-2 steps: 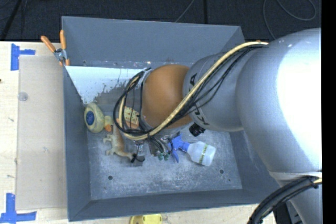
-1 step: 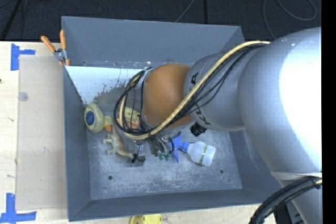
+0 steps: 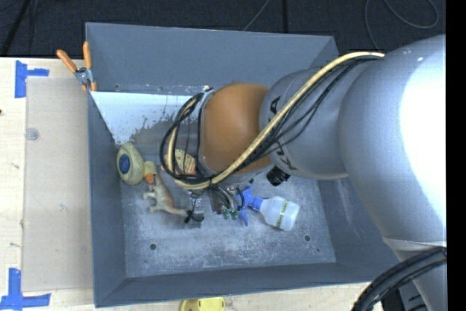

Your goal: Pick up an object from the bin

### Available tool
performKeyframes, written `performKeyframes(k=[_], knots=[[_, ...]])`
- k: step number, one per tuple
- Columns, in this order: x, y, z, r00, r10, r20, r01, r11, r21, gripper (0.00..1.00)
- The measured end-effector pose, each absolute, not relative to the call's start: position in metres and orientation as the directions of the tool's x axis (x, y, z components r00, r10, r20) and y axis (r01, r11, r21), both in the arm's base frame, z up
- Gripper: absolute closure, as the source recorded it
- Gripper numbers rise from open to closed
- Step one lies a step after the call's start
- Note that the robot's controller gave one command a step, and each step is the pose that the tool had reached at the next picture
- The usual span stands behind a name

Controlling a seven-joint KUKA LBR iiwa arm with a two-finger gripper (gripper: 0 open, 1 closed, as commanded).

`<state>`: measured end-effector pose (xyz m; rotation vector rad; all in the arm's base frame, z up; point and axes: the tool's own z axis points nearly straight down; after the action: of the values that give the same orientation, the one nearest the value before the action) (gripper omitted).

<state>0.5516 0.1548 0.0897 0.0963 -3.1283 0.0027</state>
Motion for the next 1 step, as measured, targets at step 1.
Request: performKeyframes(k=[1], knots=[[0.5530, 0.1551, 0.1025, -0.998, -0.061, 0.007, -0.061, 0.998, -0.001, 1.00]])
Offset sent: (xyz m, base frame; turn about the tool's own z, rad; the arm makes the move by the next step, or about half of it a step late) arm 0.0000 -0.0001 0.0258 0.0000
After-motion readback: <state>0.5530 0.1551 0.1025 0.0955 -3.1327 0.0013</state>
